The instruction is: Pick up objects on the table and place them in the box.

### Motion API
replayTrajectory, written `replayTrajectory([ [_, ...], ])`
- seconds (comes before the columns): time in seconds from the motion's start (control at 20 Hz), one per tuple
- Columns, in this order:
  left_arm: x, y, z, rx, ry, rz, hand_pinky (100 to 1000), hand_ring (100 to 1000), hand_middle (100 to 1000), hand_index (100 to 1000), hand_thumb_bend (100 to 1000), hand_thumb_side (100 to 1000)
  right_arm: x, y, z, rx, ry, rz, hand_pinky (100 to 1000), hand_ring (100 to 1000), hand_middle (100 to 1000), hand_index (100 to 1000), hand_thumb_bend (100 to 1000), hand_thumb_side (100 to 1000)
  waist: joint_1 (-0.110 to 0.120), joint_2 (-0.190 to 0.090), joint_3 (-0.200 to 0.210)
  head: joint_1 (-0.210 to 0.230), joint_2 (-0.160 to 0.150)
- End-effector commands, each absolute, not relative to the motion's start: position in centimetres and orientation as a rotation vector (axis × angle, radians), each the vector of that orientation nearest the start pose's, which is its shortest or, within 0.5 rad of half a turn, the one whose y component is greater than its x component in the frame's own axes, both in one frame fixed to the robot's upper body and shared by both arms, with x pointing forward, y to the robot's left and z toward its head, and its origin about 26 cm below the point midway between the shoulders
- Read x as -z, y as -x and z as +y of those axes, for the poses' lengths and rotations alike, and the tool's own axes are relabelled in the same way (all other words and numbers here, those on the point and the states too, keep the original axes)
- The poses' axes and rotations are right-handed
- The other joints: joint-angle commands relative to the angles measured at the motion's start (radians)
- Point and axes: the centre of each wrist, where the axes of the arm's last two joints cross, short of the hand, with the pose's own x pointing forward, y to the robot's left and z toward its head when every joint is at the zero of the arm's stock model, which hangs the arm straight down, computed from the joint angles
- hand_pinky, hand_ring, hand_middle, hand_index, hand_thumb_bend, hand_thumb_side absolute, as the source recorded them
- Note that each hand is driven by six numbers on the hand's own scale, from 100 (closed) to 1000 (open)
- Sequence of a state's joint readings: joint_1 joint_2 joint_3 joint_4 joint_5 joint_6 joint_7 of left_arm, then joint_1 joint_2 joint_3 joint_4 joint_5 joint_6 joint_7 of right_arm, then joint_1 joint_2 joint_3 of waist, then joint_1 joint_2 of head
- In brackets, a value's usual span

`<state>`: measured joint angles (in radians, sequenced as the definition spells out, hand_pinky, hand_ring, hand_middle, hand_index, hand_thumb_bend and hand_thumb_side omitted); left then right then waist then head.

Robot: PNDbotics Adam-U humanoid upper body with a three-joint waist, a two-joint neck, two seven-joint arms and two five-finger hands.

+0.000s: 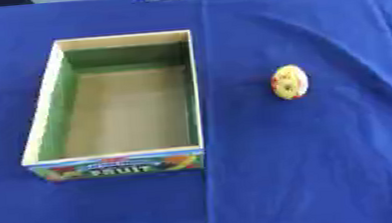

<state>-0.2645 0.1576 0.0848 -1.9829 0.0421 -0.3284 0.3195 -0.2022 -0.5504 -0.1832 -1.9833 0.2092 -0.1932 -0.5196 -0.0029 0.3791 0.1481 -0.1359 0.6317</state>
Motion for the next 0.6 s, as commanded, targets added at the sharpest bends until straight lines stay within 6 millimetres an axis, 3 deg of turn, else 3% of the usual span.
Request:
replayTrajectory([
  [0.05,-18.5,-29.8,25.9,-0.259,-0.164,-2.597,564,834,827,752,100,1000,-22.7,-28.1,-34.4,0.076,-1.281,3.336,758,634,629,814,100,764,-0.002,-0.024,0.000,-0.004,0.000],
  [0.35,-18.6,-29.8,26.0,-0.254,-0.161,-2.598,565,833,827,752,100,1000,-24.6,-28.1,-34.7,0.217,-1.312,3.252,759,645,640,816,100,699,-0.004,-0.031,0.002,-0.013,0.012],
  [0.6,-18.6,-29.8,26.0,-0.244,-0.156,-2.596,565,833,827,752,100,1000,-28.2,-28.2,-34.5,0.556,-1.449,3.098,768,665,664,830,100,680,-0.007,-0.038,0.003,-0.018,0.018],
])
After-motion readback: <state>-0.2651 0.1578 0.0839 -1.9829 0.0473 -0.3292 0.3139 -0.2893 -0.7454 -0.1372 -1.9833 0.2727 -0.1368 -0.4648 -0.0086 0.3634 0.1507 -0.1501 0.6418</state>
